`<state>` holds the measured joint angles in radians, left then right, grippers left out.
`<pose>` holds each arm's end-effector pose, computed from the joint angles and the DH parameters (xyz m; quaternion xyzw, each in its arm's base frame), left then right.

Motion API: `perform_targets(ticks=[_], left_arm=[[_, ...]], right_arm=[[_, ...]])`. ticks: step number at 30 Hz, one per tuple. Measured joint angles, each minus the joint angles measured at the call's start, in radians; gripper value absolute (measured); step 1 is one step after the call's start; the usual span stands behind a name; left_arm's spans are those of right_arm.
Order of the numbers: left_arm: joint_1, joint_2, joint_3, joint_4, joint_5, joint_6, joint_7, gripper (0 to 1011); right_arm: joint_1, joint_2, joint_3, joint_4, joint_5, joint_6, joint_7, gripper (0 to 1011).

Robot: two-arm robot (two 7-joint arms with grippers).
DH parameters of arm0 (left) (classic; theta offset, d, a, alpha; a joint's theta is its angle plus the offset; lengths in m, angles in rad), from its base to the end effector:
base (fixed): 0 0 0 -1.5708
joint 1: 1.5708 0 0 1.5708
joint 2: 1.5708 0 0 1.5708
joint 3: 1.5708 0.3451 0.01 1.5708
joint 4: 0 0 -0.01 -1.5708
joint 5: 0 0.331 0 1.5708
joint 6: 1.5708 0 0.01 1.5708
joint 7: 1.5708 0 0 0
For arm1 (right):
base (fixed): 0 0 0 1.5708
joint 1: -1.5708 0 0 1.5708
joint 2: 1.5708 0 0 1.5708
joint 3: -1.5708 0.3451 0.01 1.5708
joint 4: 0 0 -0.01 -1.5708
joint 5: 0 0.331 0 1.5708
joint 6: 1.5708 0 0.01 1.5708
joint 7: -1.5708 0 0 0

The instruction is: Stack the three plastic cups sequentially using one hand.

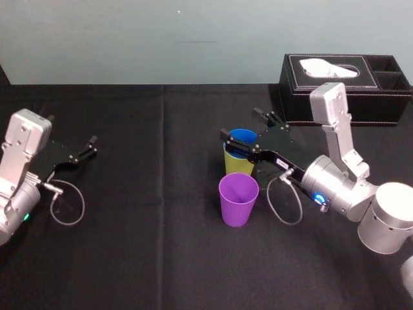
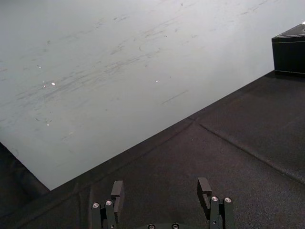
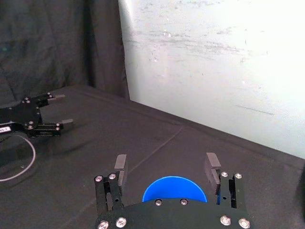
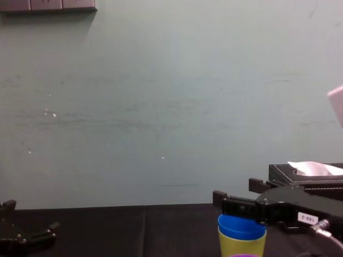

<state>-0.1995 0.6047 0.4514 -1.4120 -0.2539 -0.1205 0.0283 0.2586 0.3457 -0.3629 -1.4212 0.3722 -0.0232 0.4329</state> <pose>0.3880 0.1081 -0.3510 0.1415 -0.1325 0.5799 0.7913 0.4207 -0.0220 -0.3264 -0.0107 -0.0152 -0.4139 0.9101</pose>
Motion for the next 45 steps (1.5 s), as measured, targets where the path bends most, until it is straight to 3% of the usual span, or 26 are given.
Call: perform_targets(ticks=[12, 21, 28, 35, 45], left_arm=[[0.000, 0.000, 0.000, 0.000, 0.000, 0.000, 0.000, 1011], [0.000, 0.000, 0.000, 0.000, 0.000, 0.000, 0.000, 1011], [0.000, 0.000, 0.000, 0.000, 0.000, 0.000, 0.000, 1011], [0.000, 0.000, 0.000, 0.000, 0.000, 0.000, 0.000, 1011], [0.000, 0.000, 0.000, 0.000, 0.000, 0.000, 0.000, 1011]], right_arm=[[-0.083, 0.069, 0.045, -0.119, 0.035, 0.018, -0.005, 1003], [-0.204, 0.156, 0.103, -0.198, 0.075, 0.002, 0.009, 1003], [-0.327, 0.206, 0.137, -0.238, 0.066, -0.030, -0.004, 1003], [-0.389, 0.217, 0.142, -0.232, 0.055, -0.058, 0.010, 1003], [-0.382, 0.199, 0.107, -0.197, 0.012, -0.089, 0.033, 1003]])
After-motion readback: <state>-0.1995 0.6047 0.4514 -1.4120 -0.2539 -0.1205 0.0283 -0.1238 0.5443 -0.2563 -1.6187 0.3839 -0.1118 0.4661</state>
